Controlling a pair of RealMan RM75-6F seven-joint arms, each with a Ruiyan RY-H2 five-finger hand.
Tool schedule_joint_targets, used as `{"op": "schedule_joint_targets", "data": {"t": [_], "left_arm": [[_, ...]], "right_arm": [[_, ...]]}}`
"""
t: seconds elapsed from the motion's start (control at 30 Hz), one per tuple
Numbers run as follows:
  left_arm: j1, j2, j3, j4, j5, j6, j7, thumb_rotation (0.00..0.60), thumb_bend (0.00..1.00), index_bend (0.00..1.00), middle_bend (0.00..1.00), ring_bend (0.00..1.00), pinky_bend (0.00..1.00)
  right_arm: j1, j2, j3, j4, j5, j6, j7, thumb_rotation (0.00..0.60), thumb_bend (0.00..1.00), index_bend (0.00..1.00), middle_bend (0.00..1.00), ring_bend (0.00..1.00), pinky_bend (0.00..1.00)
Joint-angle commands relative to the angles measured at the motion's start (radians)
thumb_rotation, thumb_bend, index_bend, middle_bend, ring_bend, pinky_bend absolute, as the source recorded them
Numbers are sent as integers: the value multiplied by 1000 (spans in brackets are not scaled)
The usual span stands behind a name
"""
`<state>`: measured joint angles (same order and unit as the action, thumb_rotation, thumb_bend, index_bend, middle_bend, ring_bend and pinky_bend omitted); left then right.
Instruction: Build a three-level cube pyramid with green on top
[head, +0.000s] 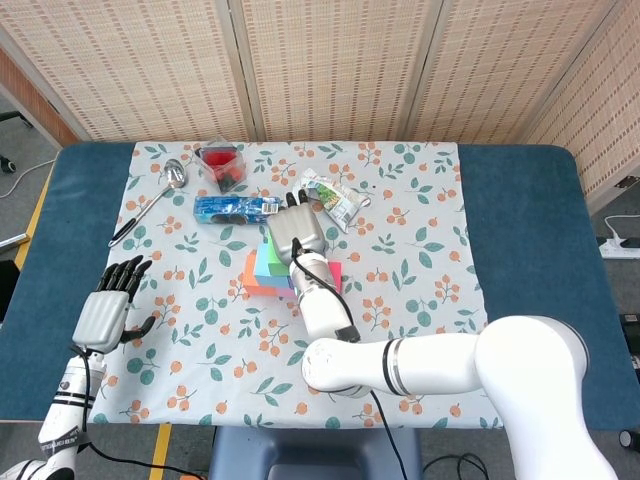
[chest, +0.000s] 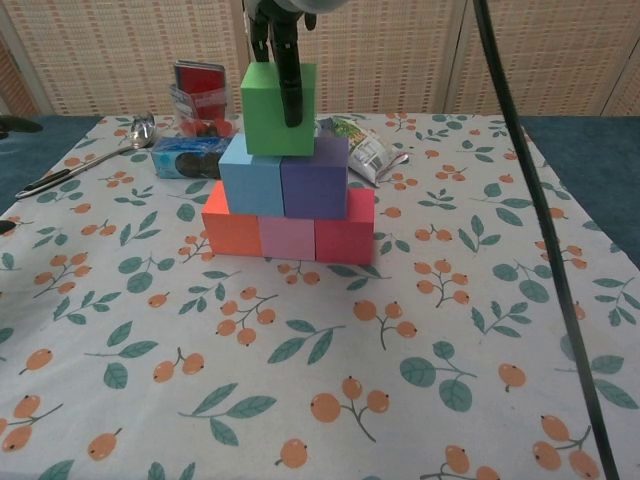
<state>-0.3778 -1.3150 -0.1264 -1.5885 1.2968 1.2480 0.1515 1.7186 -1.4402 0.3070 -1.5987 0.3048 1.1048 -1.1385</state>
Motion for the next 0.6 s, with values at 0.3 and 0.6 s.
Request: {"op": "schedule_joint_targets", "data": {"t": [0.3, 0.6], "left_arm": [[1, -4, 1, 9, 1, -3, -11, 600, 312, 0, 0, 0, 46], [4, -8, 3, 22, 6, -4, -26, 600, 313, 0, 0, 0, 46]], "right_arm": [[15, -45, 46, 26, 49, 64, -88, 600, 0, 494, 236, 0, 0], [0, -83, 91, 67, 58, 95, -146, 600, 0, 476, 236, 0, 0]]}}
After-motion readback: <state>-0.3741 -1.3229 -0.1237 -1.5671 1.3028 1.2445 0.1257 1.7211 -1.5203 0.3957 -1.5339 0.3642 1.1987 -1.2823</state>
